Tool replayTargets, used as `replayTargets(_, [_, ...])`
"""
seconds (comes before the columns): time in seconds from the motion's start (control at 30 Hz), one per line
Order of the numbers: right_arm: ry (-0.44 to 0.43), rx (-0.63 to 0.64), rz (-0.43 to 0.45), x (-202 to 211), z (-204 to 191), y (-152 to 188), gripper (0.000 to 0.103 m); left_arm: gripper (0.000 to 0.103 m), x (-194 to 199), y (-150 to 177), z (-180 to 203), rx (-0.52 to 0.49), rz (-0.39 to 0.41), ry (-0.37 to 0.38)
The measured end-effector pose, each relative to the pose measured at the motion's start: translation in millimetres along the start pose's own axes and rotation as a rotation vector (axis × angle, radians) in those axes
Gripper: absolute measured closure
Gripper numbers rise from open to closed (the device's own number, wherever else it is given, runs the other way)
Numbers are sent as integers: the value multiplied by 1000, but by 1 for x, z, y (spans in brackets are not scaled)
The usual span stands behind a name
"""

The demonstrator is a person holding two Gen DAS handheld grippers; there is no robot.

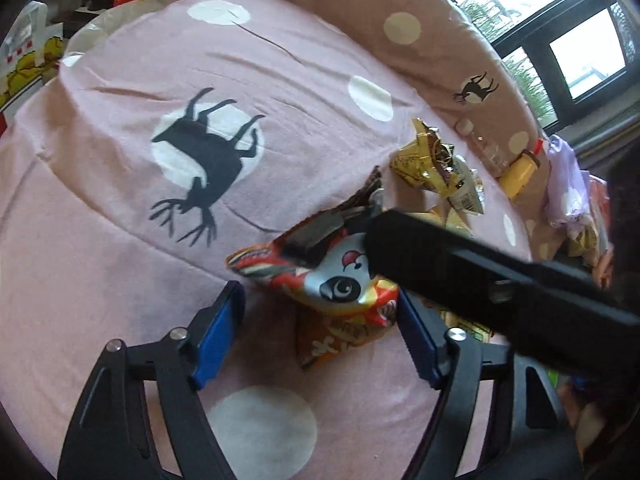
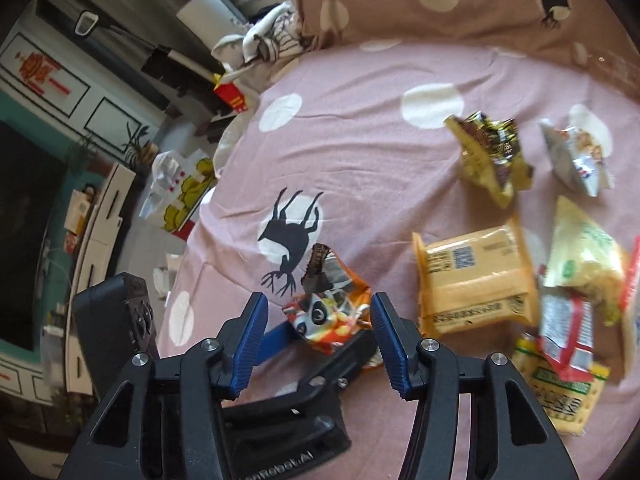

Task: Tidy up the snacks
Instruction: 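Grasp the orange chip bag with the right gripper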

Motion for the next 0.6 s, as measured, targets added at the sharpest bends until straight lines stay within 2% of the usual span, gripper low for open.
replayTargets(0.07, [40, -10, -7, -8, 7, -3, 48, 35, -1, 1, 1, -20, 2, 14])
replayTargets(0.1, [43, -17, -17, -13, 10, -5, 48, 42, -1, 2, 3, -35, 5, 29])
replayTargets(0.13, [31, -26, -38, -16, 15, -5, 48, 50, -2, 3, 6, -48, 2, 47])
replayTargets(0.17, [16, -29, -55, -22, 17, -5, 48, 52, -4, 4, 6, -52, -4, 53])
replayTargets(0.27, [-5, -23, -34, -21, 19, 1, 50, 54, -1, 6, 9, -69, -2, 34])
replayTargets(0.33, [-8, -17, -21, -15, 18, 4, 53, 67, 4, 8, 17, -101, 6, 31])
replayTargets(0.37, [-8, -10, -5, -10, 17, 7, 55, 71, 9, 9, 24, -125, 18, 27])
replayTargets(0.6, [-21, 4, 104, 39, 13, 27, 56, 73, 38, 25, 57, -234, 80, 10])
Point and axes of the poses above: each gripper's, at about its wrist camera, not at the fingertips, and x roughly against the way its jaws point, z to its right, y to its underside, the point moved 1 cm from there along -x, roughly the way its jaws point, and after that the axes turned 5 degrees about -z, right-handed, at the moved point
